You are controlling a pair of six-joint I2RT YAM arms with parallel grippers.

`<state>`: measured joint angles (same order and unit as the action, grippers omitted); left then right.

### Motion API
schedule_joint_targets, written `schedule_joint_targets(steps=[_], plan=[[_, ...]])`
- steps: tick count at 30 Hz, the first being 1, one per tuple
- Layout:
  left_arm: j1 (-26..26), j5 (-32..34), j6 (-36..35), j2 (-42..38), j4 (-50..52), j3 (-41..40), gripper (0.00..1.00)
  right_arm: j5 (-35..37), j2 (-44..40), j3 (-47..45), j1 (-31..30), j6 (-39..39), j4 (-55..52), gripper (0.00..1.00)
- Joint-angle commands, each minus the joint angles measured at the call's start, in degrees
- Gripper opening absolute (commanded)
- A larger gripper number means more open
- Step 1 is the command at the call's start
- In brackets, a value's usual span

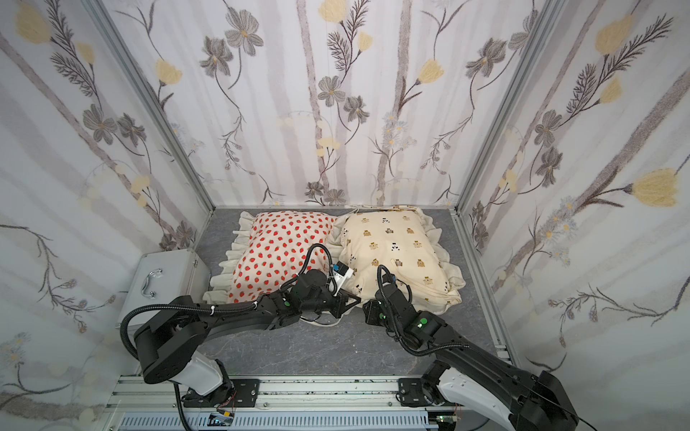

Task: Zip up pillowcases
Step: Zip the zipper on the pillowcase.

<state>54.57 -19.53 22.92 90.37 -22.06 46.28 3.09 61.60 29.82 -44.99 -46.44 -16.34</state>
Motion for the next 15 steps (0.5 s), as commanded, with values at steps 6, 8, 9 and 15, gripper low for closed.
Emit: schedule_joint_targets(steps=[6, 8, 9, 15], plan=[[0.0, -0.6, -0.1, 0.0, -1.3, 0.8, 0.00, -3.4, 0.5, -1.3, 0.1, 1.9, 7.4, 0.27], [0.0, -0.5, 0.0, 0.0, -1.3, 0.9, 0.00, -3.3, 0.5, -1.5, 1.0, 1.9, 7.5, 0.26], [0.0, -0.5, 0.0, 0.0, -1.3, 0.9, 0.00, -3.2, 0.4, -1.5, 1.9, 2.0, 7.5, 0.26], [0.0, -0.5, 0.0, 0.0, -1.3, 1.0, 0.00, -2.5, -0.6, -2.0, 2.4, 2.1, 7.5, 0.24]])
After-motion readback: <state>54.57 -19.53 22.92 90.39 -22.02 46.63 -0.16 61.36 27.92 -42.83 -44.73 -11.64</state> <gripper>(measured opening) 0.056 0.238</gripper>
